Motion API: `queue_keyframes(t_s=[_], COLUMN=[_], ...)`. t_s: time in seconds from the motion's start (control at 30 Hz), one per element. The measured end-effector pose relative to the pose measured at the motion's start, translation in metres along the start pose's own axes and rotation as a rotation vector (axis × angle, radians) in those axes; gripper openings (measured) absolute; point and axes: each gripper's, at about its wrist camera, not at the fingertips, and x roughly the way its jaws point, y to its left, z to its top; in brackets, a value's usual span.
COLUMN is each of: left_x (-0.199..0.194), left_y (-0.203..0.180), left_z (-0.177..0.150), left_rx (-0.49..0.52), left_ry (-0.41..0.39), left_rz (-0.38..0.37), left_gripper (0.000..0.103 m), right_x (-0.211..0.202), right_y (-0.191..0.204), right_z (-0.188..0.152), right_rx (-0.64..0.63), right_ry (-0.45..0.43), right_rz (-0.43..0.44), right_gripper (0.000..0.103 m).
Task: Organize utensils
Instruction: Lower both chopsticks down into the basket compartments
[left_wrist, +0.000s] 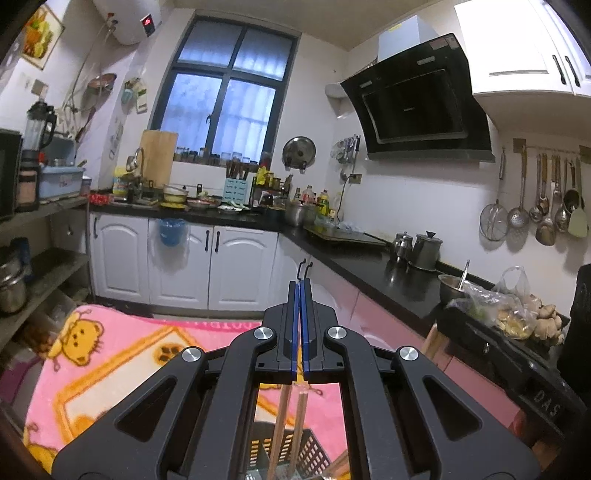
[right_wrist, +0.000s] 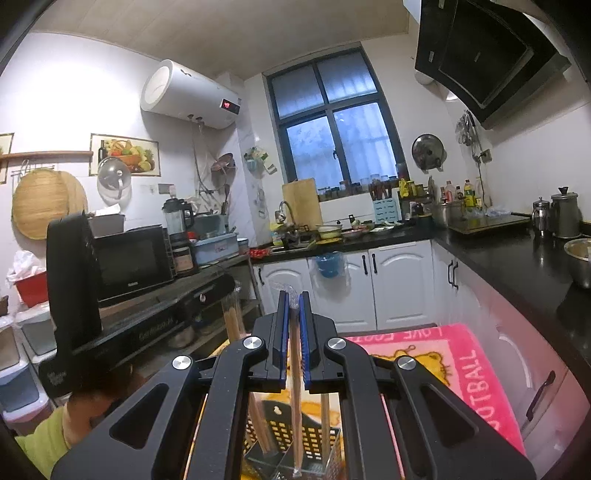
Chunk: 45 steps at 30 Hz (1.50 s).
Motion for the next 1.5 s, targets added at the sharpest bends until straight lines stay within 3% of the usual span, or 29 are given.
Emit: queue_keyframes(t_s=[0.8,1.5], left_x=[0.023,-0.002], left_y=[0.033,0.056], left_z=[-0.062,-0.085], left_rx=[-0.047,-0.097], left_ry=[0.079,0.146], left_rz=[0.014,0.047], left_gripper=[0.0,0.0], right_x=[0.053,0.039], right_y=[-0.008,-0.009], right_z=[-0.063,-0.095], right_rx=[0.041,0.064], right_ry=[0.087,0.163], right_rz=[-0.07,-0.085], right_gripper=[0.006,0.007])
